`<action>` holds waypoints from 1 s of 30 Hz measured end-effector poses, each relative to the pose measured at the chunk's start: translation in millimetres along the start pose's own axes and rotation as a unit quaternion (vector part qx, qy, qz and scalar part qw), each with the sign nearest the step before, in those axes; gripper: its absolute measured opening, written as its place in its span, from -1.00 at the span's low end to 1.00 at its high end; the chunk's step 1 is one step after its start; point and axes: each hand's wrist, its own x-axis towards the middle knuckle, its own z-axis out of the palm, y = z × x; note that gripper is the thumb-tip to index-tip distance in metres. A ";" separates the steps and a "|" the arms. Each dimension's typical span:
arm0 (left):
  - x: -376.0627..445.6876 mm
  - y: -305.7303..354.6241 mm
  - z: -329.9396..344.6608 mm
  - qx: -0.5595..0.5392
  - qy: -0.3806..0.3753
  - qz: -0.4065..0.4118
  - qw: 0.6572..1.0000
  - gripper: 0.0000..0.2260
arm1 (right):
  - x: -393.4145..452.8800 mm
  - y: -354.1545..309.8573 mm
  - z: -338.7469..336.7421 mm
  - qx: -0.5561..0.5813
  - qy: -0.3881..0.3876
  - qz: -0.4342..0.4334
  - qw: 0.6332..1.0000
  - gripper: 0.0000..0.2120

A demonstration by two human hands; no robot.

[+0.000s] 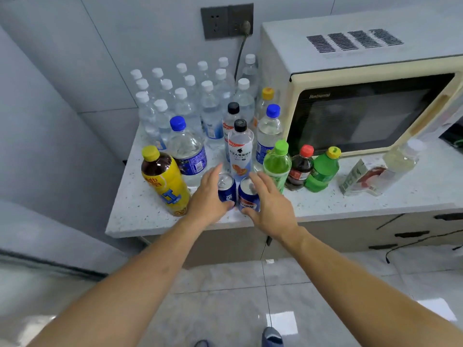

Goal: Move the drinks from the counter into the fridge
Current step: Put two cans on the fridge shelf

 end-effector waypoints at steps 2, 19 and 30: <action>9.2 -0.1 2.6 -0.001 -0.005 -0.009 1.000 -0.05 | 7.2 6.2 1.2 -0.012 -0.028 -0.007 1.000 -0.11; -84.9 -12.2 29.3 -0.380 0.175 -0.230 0.879 -0.33 | -7.2 3.0 18.0 0.206 0.038 0.000 0.978 -0.40; -280.5 -61.6 -7.0 -0.657 0.265 -0.295 0.641 -0.53 | -98.5 -110.7 69.7 0.587 -0.155 0.193 0.771 -0.59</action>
